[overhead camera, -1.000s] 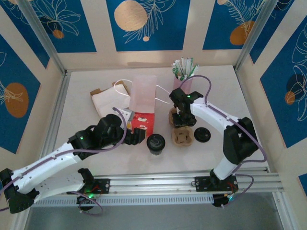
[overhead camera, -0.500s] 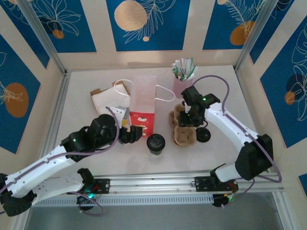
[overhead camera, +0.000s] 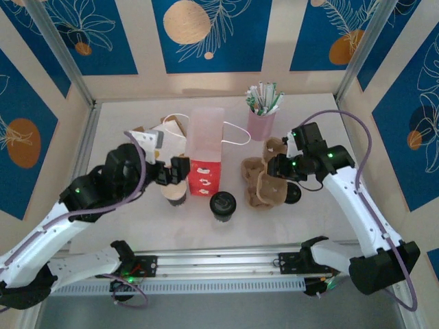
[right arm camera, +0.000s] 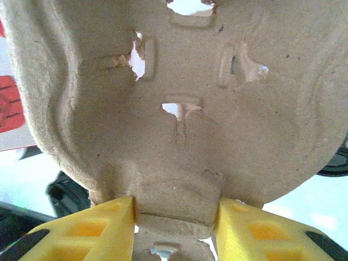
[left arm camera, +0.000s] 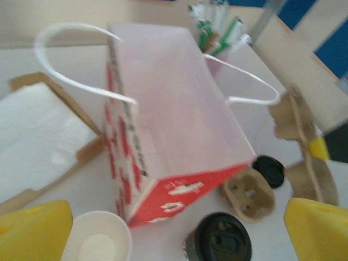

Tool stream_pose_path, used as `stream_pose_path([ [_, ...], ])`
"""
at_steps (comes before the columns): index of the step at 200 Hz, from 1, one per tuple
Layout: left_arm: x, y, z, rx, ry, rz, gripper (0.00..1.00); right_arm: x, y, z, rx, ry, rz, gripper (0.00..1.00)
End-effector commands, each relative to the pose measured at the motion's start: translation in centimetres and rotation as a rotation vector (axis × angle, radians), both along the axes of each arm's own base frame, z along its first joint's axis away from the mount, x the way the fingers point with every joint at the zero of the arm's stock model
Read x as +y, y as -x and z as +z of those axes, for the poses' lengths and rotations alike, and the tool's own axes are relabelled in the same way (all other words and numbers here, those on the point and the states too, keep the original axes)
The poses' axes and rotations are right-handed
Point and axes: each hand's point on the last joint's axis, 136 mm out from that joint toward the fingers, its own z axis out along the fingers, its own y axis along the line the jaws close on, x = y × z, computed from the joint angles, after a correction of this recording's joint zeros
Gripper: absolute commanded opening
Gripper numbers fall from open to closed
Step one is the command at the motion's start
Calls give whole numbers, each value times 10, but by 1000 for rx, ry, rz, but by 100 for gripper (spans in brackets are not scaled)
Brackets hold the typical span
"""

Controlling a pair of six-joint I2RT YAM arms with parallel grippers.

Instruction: Pack the takeout coffee

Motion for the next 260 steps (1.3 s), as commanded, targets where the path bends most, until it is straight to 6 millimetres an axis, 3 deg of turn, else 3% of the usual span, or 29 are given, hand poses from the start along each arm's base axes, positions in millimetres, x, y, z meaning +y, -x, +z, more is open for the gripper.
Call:
stream_pose_path([
  [1,23,-10,6,31,-34,44,98,16,7,40,-61,-127,58,42],
  [46,45,-66,11,138,88,108,89,37,12,92,-133,-267,139,42],
  [79,58,-94,-18,237,162,157,72,53,12,127,-171,-378,196,42],
  [114,63,-85,-66,325,165,180,58,73,5,160,-200,-480,257,42],
  [172,48,-70,-129,447,228,136,48,102,-13,197,-228,-568,329,42],
  [205,27,-75,-147,466,231,87,46,117,-30,204,-224,-586,343,41],
  [260,-4,-85,-154,463,210,25,46,135,-57,204,-191,-600,338,41],
])
